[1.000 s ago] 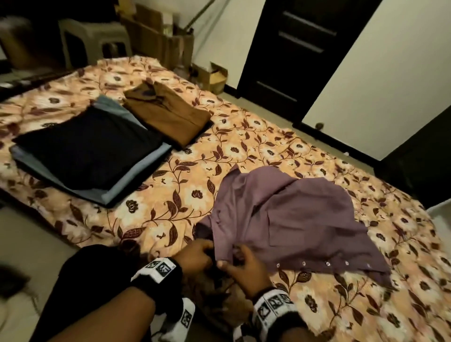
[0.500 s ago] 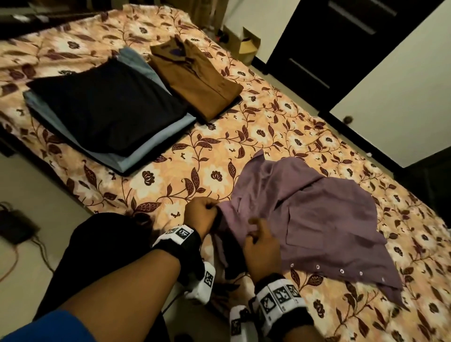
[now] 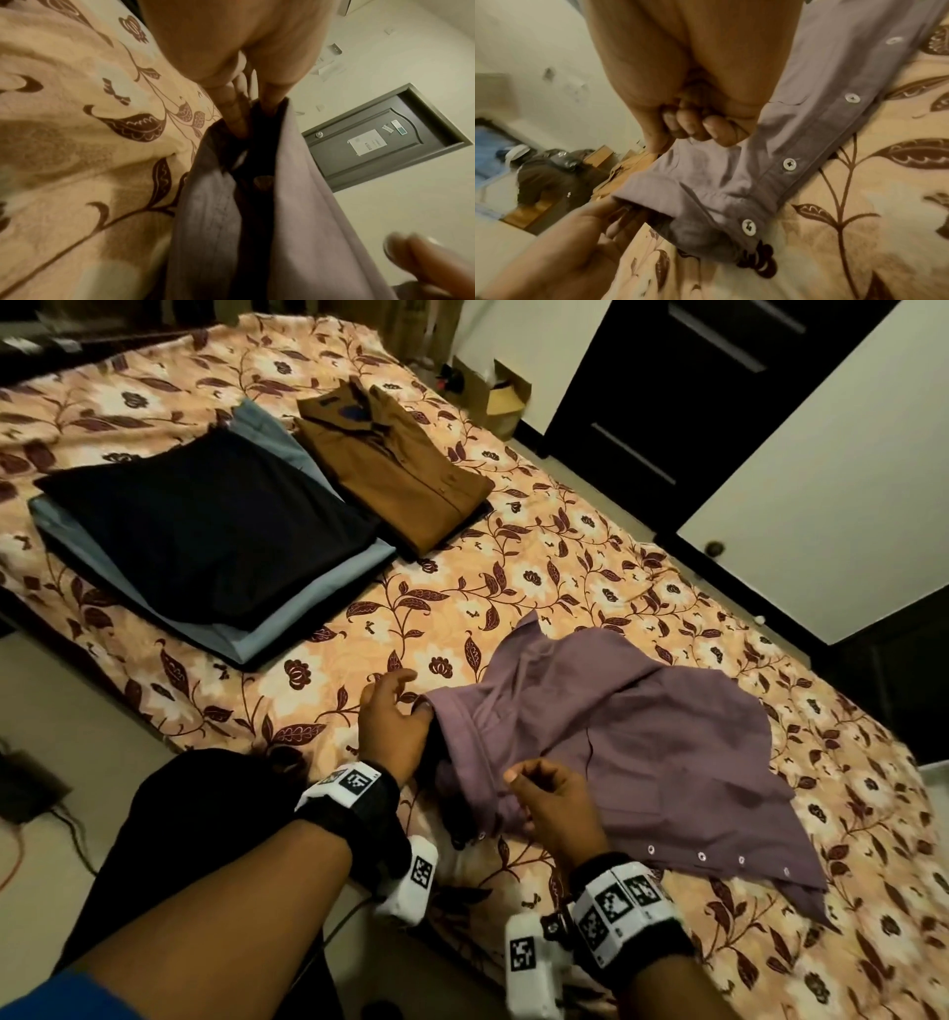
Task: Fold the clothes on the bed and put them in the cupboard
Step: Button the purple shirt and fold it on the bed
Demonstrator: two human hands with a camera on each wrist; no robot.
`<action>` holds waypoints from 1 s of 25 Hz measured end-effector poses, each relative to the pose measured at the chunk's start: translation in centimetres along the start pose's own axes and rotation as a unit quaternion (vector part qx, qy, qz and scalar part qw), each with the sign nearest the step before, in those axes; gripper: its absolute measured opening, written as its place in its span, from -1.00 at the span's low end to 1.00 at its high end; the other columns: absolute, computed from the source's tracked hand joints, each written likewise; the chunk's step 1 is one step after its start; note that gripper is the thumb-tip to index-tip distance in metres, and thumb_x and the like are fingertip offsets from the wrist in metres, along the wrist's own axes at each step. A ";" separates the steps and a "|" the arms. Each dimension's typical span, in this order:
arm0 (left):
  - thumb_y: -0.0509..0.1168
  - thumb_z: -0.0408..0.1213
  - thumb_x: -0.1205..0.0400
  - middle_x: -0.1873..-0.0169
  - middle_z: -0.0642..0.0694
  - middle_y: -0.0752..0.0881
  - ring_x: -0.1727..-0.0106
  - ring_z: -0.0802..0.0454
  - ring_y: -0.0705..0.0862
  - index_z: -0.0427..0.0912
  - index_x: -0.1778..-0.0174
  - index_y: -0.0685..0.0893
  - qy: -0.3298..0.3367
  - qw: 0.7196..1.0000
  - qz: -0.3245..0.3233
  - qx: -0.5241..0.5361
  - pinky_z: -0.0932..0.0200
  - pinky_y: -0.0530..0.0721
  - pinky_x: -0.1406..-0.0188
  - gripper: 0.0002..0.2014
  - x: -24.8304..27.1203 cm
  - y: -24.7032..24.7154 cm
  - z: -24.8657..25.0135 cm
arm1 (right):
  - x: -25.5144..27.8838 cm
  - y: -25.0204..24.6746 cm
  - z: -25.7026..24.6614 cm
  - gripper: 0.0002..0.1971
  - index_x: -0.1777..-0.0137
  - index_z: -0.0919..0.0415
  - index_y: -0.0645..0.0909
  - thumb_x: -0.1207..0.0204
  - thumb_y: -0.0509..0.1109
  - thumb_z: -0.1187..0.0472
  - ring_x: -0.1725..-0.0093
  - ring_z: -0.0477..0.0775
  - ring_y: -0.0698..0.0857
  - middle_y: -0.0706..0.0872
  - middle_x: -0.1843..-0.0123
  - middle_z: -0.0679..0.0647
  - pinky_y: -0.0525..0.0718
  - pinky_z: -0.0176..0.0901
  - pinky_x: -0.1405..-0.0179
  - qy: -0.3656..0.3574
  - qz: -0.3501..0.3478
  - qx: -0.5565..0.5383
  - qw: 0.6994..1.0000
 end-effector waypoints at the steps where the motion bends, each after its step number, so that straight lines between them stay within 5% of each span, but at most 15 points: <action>1: 0.35 -0.34 -0.62 -0.17 -0.15 0.65 -0.08 -0.10 0.65 -0.12 -0.15 0.59 -0.053 0.998 -0.007 0.019 0.12 0.63 -0.01 -0.80 0.4 0.4 -1.0 | -0.1 0.3 0.0 -0.80 0.30 0.19 0.58 -0.55 0.39 0.41 0.55 -0.17 0.48 0.57 0.45 0.01 0.45 -0.38 0.60 -0.007 0.006 0.005 1.000; 4: 0.17 0.12 -0.70 -0.12 -0.26 0.72 -0.06 -0.26 0.74 -0.10 -0.19 0.59 -0.260 0.942 -0.149 0.154 -0.12 0.76 -0.01 -0.63 3.1 4.0 -3.2 | -0.1 1.7 0.5 -0.89 -0.01 0.16 0.64 -0.55 0.41 0.35 0.18 -0.05 0.69 0.71 0.19 -0.07 0.68 -0.28 0.26 -0.030 -0.027 0.062 0.997; 6: 0.10 0.30 -0.65 -0.15 -0.25 0.73 -0.17 -0.28 0.72 -0.04 -0.22 0.58 -0.279 0.915 -0.238 0.169 -0.24 0.68 -0.24 -0.50 4.5 5.5 -2.6 | 0.0 3.0 1.2 -0.78 -0.18 0.17 0.65 -0.57 0.39 0.34 -0.06 0.01 0.73 0.76 0.00 -0.05 0.72 -0.12 -0.07 -0.046 -0.094 0.124 0.987; 8: 0.18 0.12 -0.69 -0.20 -0.32 0.71 -0.27 -0.35 0.67 -0.21 -0.29 0.61 -0.232 0.925 -0.263 0.145 -0.24 0.63 -0.31 -0.53 5.0 5.9 -1.6 | -0.1 2.8 1.5 -0.78 -0.10 0.12 0.70 -0.57 0.33 0.39 -0.06 0.07 0.75 0.79 -0.01 0.06 0.72 0.02 -0.13 -0.080 -0.112 0.182 0.974; 11: 0.27 -0.36 -0.69 0.00 -0.32 0.80 -0.14 -0.35 0.74 -0.35 -0.18 0.70 -0.161 0.948 -0.206 0.179 -0.28 0.69 -0.19 -0.78 3.8 4.3 0.0 | -0.1 1.6 1.9 -0.69 0.13 -0.08 0.66 -0.59 0.29 0.39 0.14 0.06 0.74 0.76 0.20 0.00 0.71 0.05 0.03 -0.074 -0.116 0.175 0.975; 13: 0.21 -0.38 -0.72 0.00 -0.25 0.81 -0.01 -0.23 0.79 -0.21 -0.21 0.72 -0.182 0.949 -0.128 0.222 -0.17 0.76 0.01 -0.77 2.2 2.3 -0.3 | -0.2 -0.5 2.1 -0.70 0.17 -0.01 0.64 -0.61 0.27 0.43 0.27 -0.02 0.69 0.71 0.29 0.02 0.68 -0.03 0.17 -0.049 -0.118 0.144 0.981; 16: 0.32 -0.34 -0.66 -0.06 -0.20 0.78 0.04 -0.09 0.78 -0.15 -0.20 0.70 -0.165 0.984 0.009 0.067 0.05 0.78 0.23 -0.79 -0.4 -2.2 -0.8 | -1.0 -7.3 2.8 -0.69 0.21 -0.01 0.64 -0.57 0.33 0.45 0.34 -0.28 0.64 0.70 0.32 -0.09 0.65 -0.29 0.17 -0.059 -0.071 0.155 0.984; 18: 0.39 -0.36 -0.60 -0.11 -0.14 0.73 -0.03 -0.03 0.71 -0.05 -0.22 0.66 -0.042 0.990 0.108 -0.079 0.06 0.74 0.03 -0.72 -1.2 -3.9 2.0 | -2.4 -14.2 3.8 -0.68 0.25 -0.04 0.67 -0.53 0.39 0.45 0.35 -0.29 0.65 0.72 0.39 -0.14 0.67 -0.25 0.16 -0.052 0.004 0.148 0.988; 19: 0.40 -0.36 -0.58 -0.09 -0.10 0.72 -0.07 -0.05 0.69 -0.01 -0.19 0.65 0.036 0.987 0.102 -0.117 -0.02 0.70 -0.06 -0.71 -1.4 -2.8 4.5 | -3.3 -17.6 4.2 -0.67 0.27 -0.04 0.67 -0.52 0.40 0.46 0.37 -0.28 0.64 0.72 0.42 -0.17 0.66 -0.25 0.18 -0.051 0.042 0.152 0.986; 21: 0.39 -0.37 -0.60 0.02 -0.05 0.72 -0.01 -0.03 0.68 -0.06 -0.10 0.70 0.151 0.974 -0.023 -0.167 -0.05 0.66 -0.06 -0.81 -0.8 2.8 8.9 | -5.9 -23.3 4.0 -0.67 0.28 -0.02 0.67 -0.51 0.40 0.47 0.35 -0.18 0.65 0.71 0.39 -0.17 0.62 -0.22 0.17 -0.055 0.101 0.181 0.977; 23: 0.35 -0.39 -0.63 0.10 0.07 0.74 0.05 0.15 0.69 -0.08 -0.02 0.74 0.228 0.919 -0.200 -0.251 0.19 0.63 0.00 -0.86 0.2 11.9 11.4 | -9.2 -28.4 3.8 -0.78 0.19 0.10 0.71 -0.52 0.40 0.45 0.19 0.02 0.68 0.76 0.23 0.03 0.61 -0.14 0.06 -0.056 0.149 0.214 0.964; 25: 0.32 -0.48 -0.63 0.13 0.15 0.78 0.06 0.34 0.71 -0.07 -0.03 0.75 0.236 0.869 -0.352 -0.253 0.45 0.59 0.06 -0.78 0.8 20.4 12.0 | -12.4 -32.7 3.7 -0.87 0.06 0.20 0.76 -0.53 0.40 0.38 -0.01 0.15 0.72 0.79 0.02 0.17 0.63 -0.08 -0.11 -0.043 0.198 0.260 0.944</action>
Point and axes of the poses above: each hand's wrist, its own x-axis away from the middle knuckle, its own y-axis out of the palm, z = x × y, the point moved 8 cm from there along -x, towards the middle knuckle
